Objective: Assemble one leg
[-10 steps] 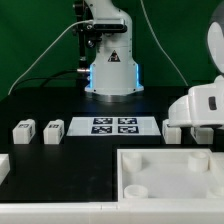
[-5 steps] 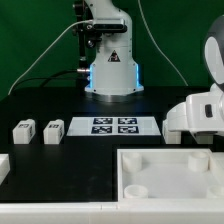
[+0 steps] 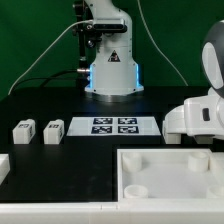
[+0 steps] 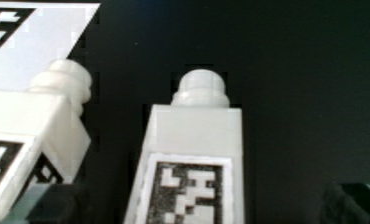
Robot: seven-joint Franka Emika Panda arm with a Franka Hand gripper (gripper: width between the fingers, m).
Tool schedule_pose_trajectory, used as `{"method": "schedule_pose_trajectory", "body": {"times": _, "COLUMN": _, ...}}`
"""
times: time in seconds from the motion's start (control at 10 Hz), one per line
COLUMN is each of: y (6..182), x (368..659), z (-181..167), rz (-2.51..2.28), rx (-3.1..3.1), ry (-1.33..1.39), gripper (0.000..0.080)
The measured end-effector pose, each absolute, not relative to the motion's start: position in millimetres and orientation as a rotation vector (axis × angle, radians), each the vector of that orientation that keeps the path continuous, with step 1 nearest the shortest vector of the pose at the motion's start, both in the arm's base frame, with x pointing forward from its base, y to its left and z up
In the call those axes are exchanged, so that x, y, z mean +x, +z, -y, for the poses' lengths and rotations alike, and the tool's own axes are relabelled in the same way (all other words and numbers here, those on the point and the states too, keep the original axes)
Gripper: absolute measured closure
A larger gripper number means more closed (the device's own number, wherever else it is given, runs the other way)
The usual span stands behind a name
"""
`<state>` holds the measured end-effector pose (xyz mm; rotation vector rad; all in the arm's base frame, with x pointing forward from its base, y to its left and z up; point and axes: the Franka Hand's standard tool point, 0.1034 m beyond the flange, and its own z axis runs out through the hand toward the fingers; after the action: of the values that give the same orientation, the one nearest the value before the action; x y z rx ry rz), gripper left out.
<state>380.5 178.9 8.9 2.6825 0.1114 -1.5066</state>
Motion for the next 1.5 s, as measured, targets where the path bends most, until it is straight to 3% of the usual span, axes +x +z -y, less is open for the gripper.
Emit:
{"method": "schedule_pose_trajectory", "body": {"times": 0.2, "y": 8.7, "x": 379.9, "z": -179.7, "rz": -0.115, "rx": 2.681, "ry": -1.507, "gripper": 0.0150}}
{"method": "schedule_pose_trajectory", "body": {"times": 0.3, "y": 8.7, "x": 379.9, "z": -179.6, "rz": -0.115, "rx": 2.681, "ry": -1.507, "gripper": 0.0271}}
{"method": "schedule_pose_trajectory", "body": {"times": 0.4, "y": 8.7, "x": 379.9, "z": -179.6, "rz": -0.115, "rx": 2.681, "ry": -1.507, "gripper": 0.0271}}
{"method": "schedule_pose_trajectory", "body": {"times": 0.5, "y": 8.7, "x": 379.9, "z": -179.6, "rz": -0.115, "rx": 2.682, "ry": -1.507, "gripper": 0.0499}}
{"method": "schedule_pose_trajectory", "body": {"times": 1.4, "y": 9.9, "x": 382.0, "z": -178.9, "rz": -0.127, "rx": 2.686, "ry": -1.501, "gripper": 0.0509}}
{"method": "schedule_pose_trajectory", "body": {"times": 1.5, "y": 22.5, "x": 392.2, "z": -174.6, "rz": -0.169, "rx": 2.706, "ry": -1.464, "gripper": 0.0509}}
